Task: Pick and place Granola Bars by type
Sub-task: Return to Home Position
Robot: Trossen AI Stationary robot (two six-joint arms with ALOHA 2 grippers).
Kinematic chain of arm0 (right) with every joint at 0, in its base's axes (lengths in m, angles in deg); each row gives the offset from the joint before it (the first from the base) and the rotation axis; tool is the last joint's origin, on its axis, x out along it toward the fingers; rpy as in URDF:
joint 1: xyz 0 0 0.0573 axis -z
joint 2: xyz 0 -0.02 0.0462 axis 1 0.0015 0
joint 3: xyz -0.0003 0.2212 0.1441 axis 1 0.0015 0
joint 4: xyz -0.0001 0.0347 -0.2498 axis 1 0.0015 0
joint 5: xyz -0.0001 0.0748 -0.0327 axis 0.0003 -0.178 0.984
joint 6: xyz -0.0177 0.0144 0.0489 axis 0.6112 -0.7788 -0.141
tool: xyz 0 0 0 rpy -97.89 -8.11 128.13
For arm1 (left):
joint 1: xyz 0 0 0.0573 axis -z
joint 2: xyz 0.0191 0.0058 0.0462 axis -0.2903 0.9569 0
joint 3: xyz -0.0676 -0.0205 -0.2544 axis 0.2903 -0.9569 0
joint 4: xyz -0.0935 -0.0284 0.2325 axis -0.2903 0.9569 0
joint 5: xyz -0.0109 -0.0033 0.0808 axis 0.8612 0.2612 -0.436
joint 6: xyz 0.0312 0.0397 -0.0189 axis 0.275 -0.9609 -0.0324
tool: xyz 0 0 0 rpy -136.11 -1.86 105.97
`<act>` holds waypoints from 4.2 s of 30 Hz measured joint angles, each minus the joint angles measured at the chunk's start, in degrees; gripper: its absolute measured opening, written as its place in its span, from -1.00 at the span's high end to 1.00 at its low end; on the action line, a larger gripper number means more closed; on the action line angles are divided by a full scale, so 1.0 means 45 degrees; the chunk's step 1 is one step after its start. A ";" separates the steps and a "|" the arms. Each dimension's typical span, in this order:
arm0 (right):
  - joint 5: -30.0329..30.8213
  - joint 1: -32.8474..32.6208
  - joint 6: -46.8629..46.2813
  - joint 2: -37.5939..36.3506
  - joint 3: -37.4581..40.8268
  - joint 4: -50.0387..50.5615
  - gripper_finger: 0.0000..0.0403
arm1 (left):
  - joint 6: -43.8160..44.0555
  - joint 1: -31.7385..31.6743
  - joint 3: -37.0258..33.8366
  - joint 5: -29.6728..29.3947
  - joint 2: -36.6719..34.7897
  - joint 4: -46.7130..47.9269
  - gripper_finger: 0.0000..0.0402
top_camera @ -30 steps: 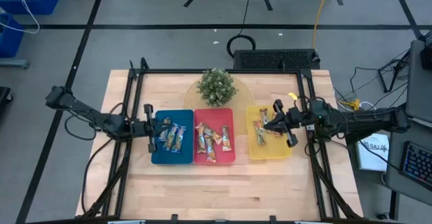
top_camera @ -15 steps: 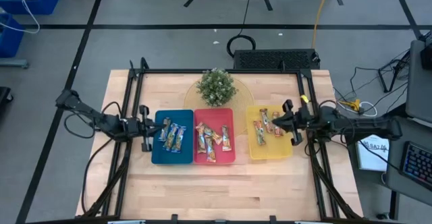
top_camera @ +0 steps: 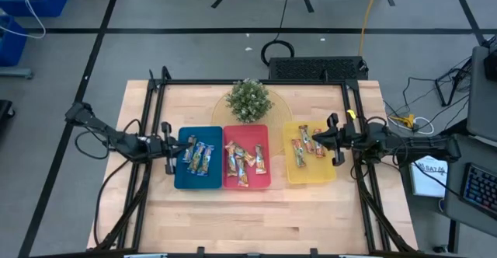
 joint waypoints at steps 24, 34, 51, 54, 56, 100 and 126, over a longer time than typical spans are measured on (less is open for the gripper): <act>-0.0029 0.0000 -0.0228 0.0034 0.0029 0.0456 1.00 | 0.0852 0.0000 0.0000 -0.0081 0.0000 0.1149 0.91; -0.0029 0.0000 -0.0232 0.0034 0.0029 0.0455 1.00 | 0.0845 0.0000 0.0005 -0.0077 0.0000 0.1144 0.73; -0.0029 0.0000 -0.0233 0.0034 0.0029 0.0456 1.00 | 0.0799 0.0000 0.0010 -0.0072 0.0000 0.1139 0.72; -0.0029 -0.0005 -0.0233 0.0034 0.0029 0.0455 1.00 | 0.0799 -0.0003 0.0010 -0.0072 0.0000 0.1144 0.72; -0.0029 -0.0005 -0.0233 0.0034 0.0029 0.0453 1.00 | 0.0799 0.0000 0.0010 -0.0072 0.0000 0.1143 0.72; -0.0029 -0.0005 -0.0233 0.0039 0.0029 0.0451 1.00 | 0.0803 -0.0005 0.0010 -0.0067 0.0000 0.1144 0.72; -0.0029 -0.0003 -0.0233 0.0039 0.0029 0.0451 1.00 | 0.0808 -0.0001 0.0010 -0.0070 0.0000 0.1143 0.72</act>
